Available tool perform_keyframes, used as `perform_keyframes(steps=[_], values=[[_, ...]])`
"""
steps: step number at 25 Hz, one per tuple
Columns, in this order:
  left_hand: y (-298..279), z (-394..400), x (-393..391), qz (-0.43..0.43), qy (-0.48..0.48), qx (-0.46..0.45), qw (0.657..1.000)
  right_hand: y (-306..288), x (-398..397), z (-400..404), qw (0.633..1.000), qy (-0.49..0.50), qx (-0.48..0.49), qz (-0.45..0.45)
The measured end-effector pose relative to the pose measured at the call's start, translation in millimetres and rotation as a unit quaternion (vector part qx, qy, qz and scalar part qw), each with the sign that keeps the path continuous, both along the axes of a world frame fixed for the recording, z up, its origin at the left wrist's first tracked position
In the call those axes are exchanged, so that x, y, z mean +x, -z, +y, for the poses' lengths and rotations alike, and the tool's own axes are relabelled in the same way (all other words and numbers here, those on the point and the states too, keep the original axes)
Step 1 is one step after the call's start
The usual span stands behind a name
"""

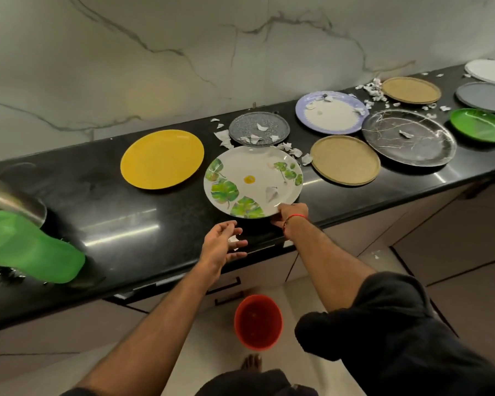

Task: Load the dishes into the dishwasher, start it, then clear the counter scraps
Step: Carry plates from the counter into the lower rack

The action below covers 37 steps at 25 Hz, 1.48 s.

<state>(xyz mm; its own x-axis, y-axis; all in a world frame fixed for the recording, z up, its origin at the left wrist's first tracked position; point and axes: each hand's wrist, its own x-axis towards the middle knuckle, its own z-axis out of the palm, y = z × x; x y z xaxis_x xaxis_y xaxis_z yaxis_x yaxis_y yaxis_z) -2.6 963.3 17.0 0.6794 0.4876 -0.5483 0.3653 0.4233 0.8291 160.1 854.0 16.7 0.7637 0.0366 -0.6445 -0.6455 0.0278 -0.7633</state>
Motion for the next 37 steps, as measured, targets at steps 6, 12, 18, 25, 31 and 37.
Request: perform_keyframes(steps=[6,12,18,25,31,37], values=[[-8,2,13,-0.037,-0.022,0.103,0.994,-62,-9,11,0.957,-0.007,-0.052,-0.286],[-17,-12,27,-0.05,-0.022,0.127,0.99,-88,-16,-6,0.802,-0.075,-0.221,-0.55],[-16,-23,36,-0.054,0.024,0.139,0.989,-83,-20,-48,0.802,-0.006,-0.233,-0.55],[-35,-95,81,-0.115,0.031,-0.023,0.993,-85,-54,-160,0.87,0.146,-0.11,-0.458],[-31,-218,66,-0.128,0.13,-0.094,0.979,-72,-126,-302,0.895,0.272,-0.044,-0.351],[-4,-384,-22,-0.044,0.287,-0.136,0.947,-46,-254,-465,0.889,0.375,0.033,-0.26]])
